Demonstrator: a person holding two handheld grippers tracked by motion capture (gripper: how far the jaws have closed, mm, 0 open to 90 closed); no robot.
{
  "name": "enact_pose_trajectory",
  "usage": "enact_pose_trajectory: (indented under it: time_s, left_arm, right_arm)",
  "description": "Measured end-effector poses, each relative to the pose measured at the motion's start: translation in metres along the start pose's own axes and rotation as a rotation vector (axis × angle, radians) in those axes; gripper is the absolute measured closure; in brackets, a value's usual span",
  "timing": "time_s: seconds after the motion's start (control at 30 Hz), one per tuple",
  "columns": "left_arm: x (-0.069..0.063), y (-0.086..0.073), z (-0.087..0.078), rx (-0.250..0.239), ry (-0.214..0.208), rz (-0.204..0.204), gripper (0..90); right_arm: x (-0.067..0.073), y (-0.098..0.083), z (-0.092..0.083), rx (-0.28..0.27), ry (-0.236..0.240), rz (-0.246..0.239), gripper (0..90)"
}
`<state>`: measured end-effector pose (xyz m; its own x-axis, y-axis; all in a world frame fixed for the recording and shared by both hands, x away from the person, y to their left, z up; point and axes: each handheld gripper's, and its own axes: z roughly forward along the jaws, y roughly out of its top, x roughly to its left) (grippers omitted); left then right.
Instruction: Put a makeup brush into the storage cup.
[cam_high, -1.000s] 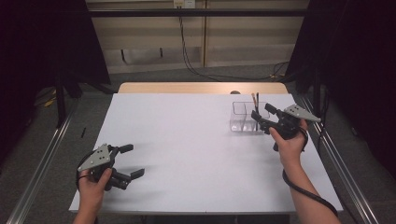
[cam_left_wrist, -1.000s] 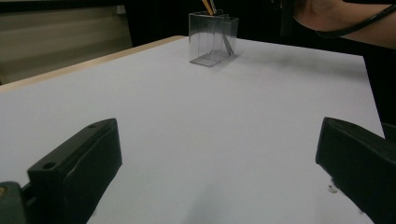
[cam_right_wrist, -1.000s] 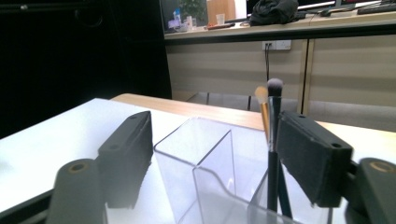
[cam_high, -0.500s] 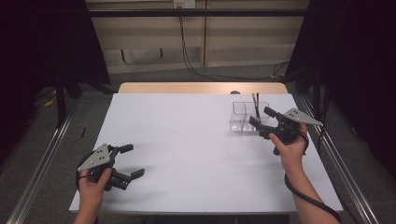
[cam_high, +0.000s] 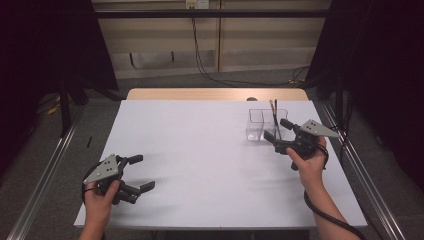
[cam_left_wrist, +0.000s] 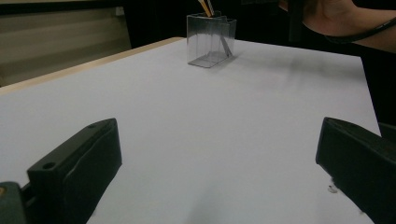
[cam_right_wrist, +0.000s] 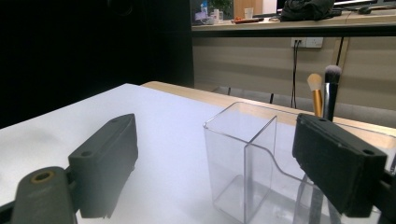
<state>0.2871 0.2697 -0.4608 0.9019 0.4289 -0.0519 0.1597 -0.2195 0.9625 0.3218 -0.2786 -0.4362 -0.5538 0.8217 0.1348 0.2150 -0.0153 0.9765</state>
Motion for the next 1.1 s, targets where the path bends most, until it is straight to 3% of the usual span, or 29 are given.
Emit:
enact_pose_trajectory:
  time_s: [0.63, 1.1]
  left_arm:
    - [0.001, 0.002, 0.003, -0.007, -0.006, 0.001, 0.2]
    - [0.001, 0.002, 0.002, -0.007, -0.004, 0.002, 0.2]
  right_arm:
    - [0.008, -0.006, -0.008, 0.056, 0.061, -0.042, 4.3]
    - [0.013, -0.008, -0.016, 0.074, 0.081, -0.073, 3.7]
